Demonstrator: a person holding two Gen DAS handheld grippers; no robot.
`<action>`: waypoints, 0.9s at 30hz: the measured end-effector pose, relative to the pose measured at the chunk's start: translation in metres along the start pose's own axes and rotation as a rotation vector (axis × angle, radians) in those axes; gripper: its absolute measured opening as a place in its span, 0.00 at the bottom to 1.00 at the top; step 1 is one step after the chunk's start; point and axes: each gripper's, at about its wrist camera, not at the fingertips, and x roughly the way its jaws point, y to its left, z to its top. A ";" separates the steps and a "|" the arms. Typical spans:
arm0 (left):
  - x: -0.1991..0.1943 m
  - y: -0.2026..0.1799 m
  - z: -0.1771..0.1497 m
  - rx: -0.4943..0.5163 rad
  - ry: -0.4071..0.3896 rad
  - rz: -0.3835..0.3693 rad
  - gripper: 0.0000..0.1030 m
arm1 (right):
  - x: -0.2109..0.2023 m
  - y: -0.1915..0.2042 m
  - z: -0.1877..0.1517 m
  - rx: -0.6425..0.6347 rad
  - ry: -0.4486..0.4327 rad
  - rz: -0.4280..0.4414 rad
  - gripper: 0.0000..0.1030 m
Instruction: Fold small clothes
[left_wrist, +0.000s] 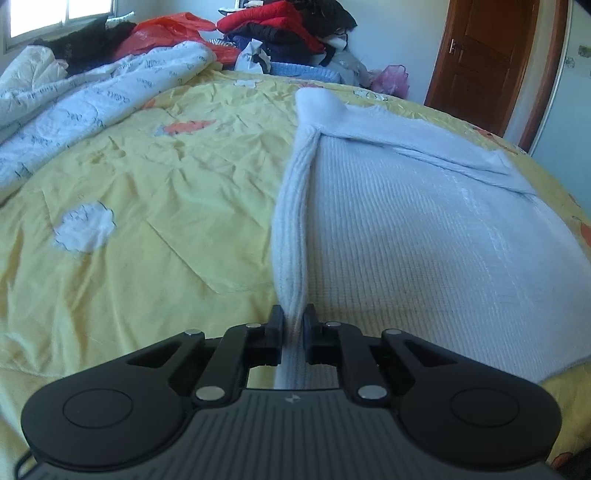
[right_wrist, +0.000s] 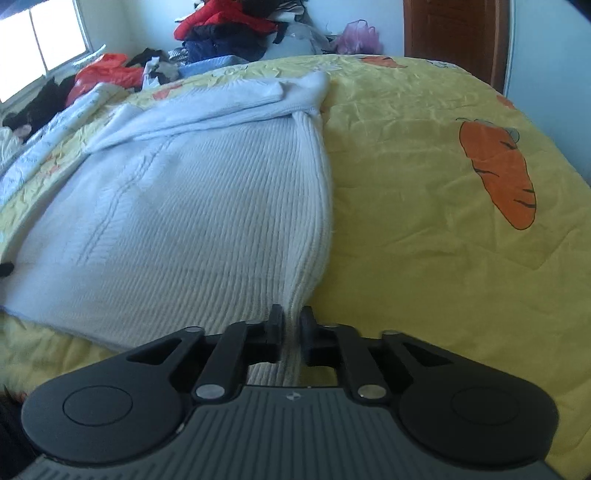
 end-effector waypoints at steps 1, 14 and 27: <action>-0.006 0.001 0.003 0.003 -0.009 0.000 0.13 | -0.003 -0.002 0.004 0.016 -0.002 0.001 0.37; 0.057 -0.095 0.071 0.113 -0.165 -0.025 0.95 | 0.091 0.077 0.110 -0.013 -0.129 0.125 0.67; 0.070 -0.106 0.020 0.159 -0.098 0.011 0.93 | 0.080 0.105 0.022 -0.174 -0.203 -0.060 0.82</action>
